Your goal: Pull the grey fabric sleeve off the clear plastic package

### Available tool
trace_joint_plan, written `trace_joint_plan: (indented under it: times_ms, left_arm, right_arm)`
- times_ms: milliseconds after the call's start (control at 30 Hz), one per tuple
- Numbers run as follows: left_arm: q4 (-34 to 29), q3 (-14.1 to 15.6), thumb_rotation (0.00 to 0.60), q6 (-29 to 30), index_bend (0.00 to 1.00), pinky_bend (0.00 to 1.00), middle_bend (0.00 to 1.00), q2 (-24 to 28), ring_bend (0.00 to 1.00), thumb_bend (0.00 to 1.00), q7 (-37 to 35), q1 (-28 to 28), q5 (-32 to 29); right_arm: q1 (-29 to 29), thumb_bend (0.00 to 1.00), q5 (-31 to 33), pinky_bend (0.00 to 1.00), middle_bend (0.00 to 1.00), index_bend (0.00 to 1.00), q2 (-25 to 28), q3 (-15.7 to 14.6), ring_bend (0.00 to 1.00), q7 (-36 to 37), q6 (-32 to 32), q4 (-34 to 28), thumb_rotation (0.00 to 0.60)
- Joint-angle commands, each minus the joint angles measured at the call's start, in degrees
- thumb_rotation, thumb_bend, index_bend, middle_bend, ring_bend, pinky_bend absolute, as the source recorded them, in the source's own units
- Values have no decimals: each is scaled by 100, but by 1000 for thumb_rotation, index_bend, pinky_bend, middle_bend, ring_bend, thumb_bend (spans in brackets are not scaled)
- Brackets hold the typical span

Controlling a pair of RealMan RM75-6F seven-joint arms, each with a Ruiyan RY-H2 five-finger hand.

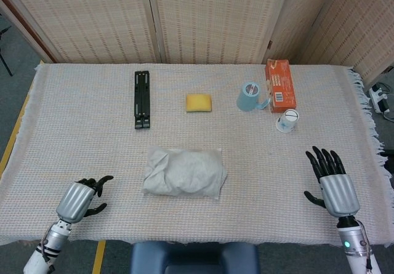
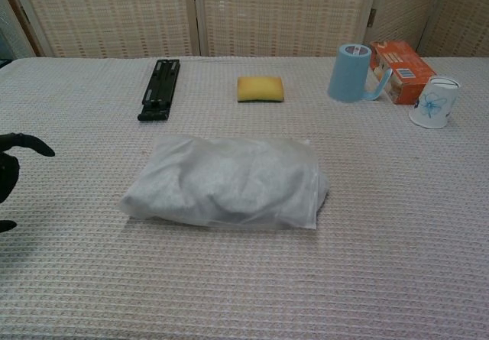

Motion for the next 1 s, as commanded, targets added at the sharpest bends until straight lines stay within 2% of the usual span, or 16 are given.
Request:
trace_joint_plan:
  times_ms: [33,133,300,500,1000]
  left_arm:
    - [354,42,600,-164,397,981,1000,-460,966,203,-126,-260,206]
    - [720,-46,600,-46,439,1000,1000,-907,1000,226,-146,-348,260]
    - [822,-158,600,-107,471,1000,1000,-1265,1000,234,-88,-470,153]
    - [1214,-345,600,258,453,1000,1000,-1740,1000,228,106,-549,174]
    - [2344,-306,600,415,520,1000,1000,-2594,1000,227,-35,-758,128]
  right_arm:
    - [1,86,-6,0,0,0,-18,10,0,-39,19,3,600]
    - [2,85,19,0,0,0,-30,25,0,-67,20,1,600]
    - [14,85,103,0,0,0,-22,25,0,-123,-68,-15,600]
    - [25,86,197,0,0,0,30,27,0,-197,-157,-106,600]
    - [21,85,319,0,0,0,131,53,0,-215,-202,-228,600]
